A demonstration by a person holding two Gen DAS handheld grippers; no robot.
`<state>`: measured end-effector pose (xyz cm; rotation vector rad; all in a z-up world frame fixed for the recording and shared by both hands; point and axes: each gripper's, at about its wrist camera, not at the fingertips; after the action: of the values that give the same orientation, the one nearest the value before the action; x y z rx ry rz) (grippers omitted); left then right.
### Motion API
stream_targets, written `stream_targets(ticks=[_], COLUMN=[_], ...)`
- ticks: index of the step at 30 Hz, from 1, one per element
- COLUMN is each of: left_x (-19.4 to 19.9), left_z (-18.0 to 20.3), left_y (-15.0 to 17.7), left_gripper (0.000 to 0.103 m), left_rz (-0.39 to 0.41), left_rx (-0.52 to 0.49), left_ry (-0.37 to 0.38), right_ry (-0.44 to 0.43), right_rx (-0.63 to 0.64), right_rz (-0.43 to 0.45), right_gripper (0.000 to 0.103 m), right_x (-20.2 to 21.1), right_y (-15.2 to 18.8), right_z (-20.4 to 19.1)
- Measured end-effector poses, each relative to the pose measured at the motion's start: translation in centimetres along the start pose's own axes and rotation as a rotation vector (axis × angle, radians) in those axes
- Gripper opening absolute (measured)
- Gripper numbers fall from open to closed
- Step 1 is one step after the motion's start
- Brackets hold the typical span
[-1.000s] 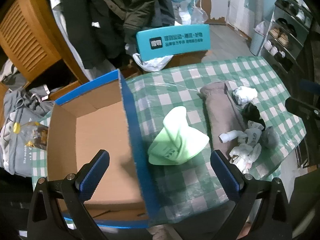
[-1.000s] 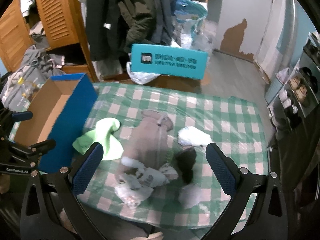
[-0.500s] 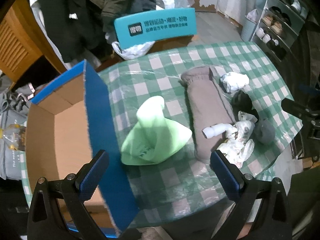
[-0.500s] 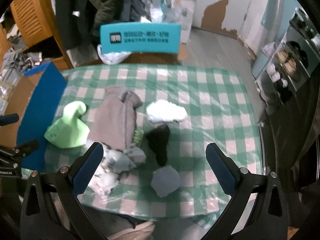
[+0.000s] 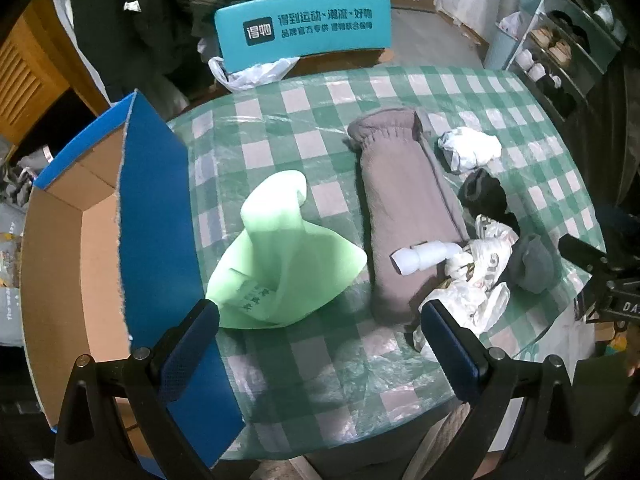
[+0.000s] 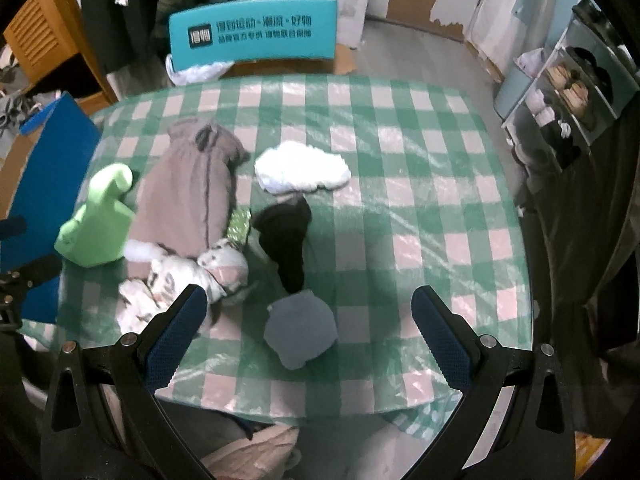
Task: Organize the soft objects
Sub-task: 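Move both tools toward the green beanie and grey sock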
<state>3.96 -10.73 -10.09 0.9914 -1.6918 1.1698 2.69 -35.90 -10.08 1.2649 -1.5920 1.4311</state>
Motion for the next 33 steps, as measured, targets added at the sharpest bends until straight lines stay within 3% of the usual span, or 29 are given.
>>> stream_targets(ticks=[13, 18, 26, 31, 33], left_x=[-1.7, -2.7, -3.9, -4.6, -4.9], left_z=[1.0, 1.0, 0.9, 0.5, 0.3], left_y=[0.0, 0.0, -0.1, -0.1, -0.2], left_gripper=[0.102, 0.102, 0.102, 0.102, 0.102], left_rz=[-0.044, -0.06, -0.079, -0.086, -0.088], left_rx=[0.015, 0.016, 0.02, 0.031, 0.036], left_ry=[0.02, 0.012, 0.001, -0.004, -0.008], right_ry=[0.009, 0.018, -0.002, -0.023, -0.027], right_rx=[-0.009, 0.0, 0.002, -0.001, -0.008], right_rz=[-0.114, -0.134, -0.154, -0.159, -0.161], right_gripper=[0.1, 0.095, 0.072, 0.04, 0.036], right_x=[-4.4, -5.5, -6.3, -6.3, -5.9], right_y=[1.9, 2.3, 2.6, 2.5, 2.5], right_z=[0.9, 0.9, 1.0, 1.1, 1.3])
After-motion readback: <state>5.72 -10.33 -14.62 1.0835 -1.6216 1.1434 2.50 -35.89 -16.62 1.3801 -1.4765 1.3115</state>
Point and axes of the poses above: each gripper's, at about its wrist camera, not at the fingertips, and x roughly against the way its jaws point, z to its right, y to its underside, and after that the axes turned 12 degrees about -y, right-handed
